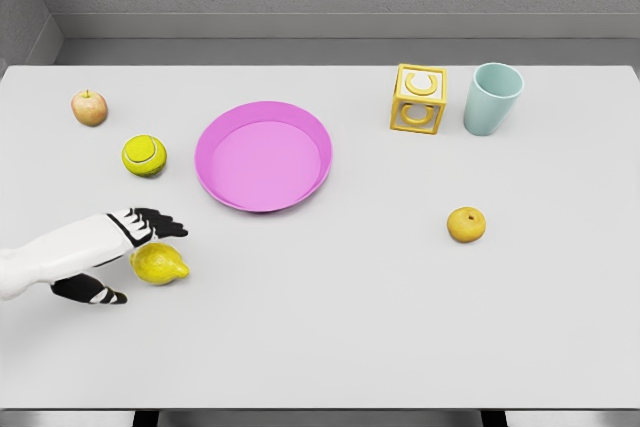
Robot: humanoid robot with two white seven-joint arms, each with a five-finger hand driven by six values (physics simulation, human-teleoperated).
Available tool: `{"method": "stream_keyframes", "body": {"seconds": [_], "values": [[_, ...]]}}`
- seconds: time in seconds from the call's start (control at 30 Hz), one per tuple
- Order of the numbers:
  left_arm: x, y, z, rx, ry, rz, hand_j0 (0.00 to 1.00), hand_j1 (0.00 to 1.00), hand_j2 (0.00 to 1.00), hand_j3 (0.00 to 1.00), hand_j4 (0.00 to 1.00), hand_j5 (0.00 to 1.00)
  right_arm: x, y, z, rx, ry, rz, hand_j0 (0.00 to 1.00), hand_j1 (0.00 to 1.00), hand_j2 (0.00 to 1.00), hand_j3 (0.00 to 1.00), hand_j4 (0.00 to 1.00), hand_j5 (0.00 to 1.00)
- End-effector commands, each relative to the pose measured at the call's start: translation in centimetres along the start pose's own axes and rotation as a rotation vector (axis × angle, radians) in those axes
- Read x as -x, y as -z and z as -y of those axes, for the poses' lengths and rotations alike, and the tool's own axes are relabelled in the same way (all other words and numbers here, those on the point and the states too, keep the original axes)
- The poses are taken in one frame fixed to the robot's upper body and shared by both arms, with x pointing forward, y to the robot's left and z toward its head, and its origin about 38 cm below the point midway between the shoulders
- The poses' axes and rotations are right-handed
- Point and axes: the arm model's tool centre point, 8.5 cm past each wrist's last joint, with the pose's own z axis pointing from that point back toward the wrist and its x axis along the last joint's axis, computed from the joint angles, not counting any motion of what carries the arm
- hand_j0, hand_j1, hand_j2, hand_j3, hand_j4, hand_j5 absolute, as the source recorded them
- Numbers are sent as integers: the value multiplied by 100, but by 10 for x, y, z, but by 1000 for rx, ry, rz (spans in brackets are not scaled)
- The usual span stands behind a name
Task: Put the lemon on the plate with left arm
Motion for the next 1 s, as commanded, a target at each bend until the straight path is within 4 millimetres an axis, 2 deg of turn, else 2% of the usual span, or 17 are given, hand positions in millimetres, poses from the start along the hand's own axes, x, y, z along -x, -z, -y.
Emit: {"method": "stream_keyframes", "body": {"seconds": [0.0,0.4,0.57,0.97], "values": [[1,1,3,19,20,-17,100,100,100,100,100,100,0,0,0,0,0,-1,100,100,100,100,100,100],[1,5,-3,21,49,-18,100,100,100,100,100,100,0,0,0,0,-1,-1,100,100,100,100,100,100],[-2,14,3,10,43,-11,100,100,100,100,100,100,0,0,0,0,0,1,100,100,100,100,100,100],[-1,20,6,38,97,-42,100,100,100,100,100,100,0,0,0,0,0,1,100,100,100,100,100,100]]}}
